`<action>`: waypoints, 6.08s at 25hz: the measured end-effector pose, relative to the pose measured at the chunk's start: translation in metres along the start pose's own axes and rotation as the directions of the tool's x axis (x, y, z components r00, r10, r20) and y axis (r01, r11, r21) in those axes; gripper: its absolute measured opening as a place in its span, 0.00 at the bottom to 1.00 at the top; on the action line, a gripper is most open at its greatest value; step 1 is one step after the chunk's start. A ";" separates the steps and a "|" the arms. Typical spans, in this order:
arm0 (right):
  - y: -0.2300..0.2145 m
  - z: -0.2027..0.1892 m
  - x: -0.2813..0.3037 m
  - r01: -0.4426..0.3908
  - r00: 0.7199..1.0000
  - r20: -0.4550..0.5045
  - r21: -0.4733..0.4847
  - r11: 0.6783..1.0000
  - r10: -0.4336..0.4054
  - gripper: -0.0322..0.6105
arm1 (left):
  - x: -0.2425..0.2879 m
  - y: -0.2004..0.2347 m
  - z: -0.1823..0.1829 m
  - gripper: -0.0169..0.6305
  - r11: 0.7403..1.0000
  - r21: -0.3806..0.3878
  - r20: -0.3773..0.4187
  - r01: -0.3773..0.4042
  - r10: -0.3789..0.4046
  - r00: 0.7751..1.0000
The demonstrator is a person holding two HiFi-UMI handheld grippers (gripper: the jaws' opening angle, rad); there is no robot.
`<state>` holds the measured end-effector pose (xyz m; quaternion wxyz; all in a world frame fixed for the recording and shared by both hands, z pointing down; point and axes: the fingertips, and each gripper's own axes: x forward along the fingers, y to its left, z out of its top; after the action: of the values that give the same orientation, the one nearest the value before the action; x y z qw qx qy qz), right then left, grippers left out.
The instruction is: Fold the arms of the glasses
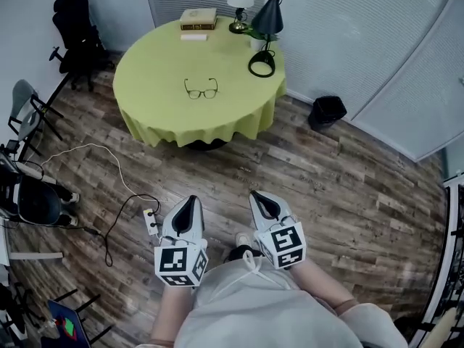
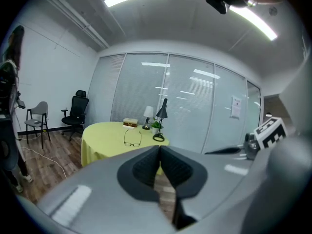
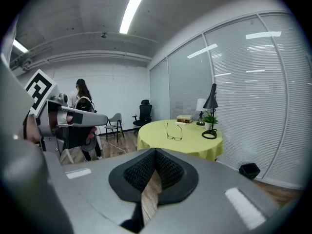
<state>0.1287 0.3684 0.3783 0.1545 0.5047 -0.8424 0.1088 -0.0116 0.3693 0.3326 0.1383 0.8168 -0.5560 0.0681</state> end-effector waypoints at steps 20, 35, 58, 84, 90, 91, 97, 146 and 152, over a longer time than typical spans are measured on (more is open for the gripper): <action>-0.127 0.011 0.119 -0.049 0.996 -0.076 -0.009 0.999 0.048 0.05 | 0.160 0.029 0.013 0.04 0.994 -0.032 -0.066 -0.105 0.102 0.993; -0.167 0.090 0.316 0.057 0.989 -0.137 0.026 0.998 -0.053 0.05 | 0.347 0.173 0.073 0.04 0.999 -0.048 -0.134 0.012 -0.018 0.991; -0.209 0.074 0.495 -0.014 0.940 -0.342 -0.038 0.999 0.000 0.05 | 0.467 0.285 0.063 0.04 0.997 -0.070 -0.194 0.029 -0.042 0.980; -0.208 0.031 0.574 -0.431 0.824 -0.541 -0.402 0.808 0.170 0.08 | 0.525 0.311 -0.007 0.04 0.995 -0.091 -0.339 -0.045 0.011 0.941; -0.209 0.032 0.576 -0.454 0.815 -0.552 -0.422 0.785 0.175 0.07 | 0.537 0.311 -0.009 0.04 0.993 -0.112 -0.338 -0.044 0.003 0.941; -0.209 0.033 0.577 -0.457 0.814 -0.553 -0.425 0.781 0.175 0.07 | 0.539 0.310 -0.009 0.04 0.992 -0.117 -0.338 -0.042 -0.001 0.941; -0.207 0.036 0.577 -0.461 0.816 -0.550 -0.430 0.776 0.179 0.07 | 0.550 0.305 -0.013 0.04 0.993 -0.117 -0.347 -0.019 -0.023 0.938; -0.221 0.028 0.572 -0.587 0.742 -0.619 -0.412 0.697 0.258 0.07 | 0.564 0.253 -0.101 0.04 0.990 -0.142 -0.555 -0.010 -0.072 0.829; -0.219 0.030 0.571 -0.607 0.735 -0.626 -0.434 0.666 0.262 0.08 | 0.565 0.261 -0.109 0.04 0.992 -0.121 -0.572 -0.037 -0.039 0.820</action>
<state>0.0645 -0.2103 0.5679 0.4954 0.1522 -0.8552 -0.0052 -0.0380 -0.1898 0.6254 0.3506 0.7485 -0.4913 0.2747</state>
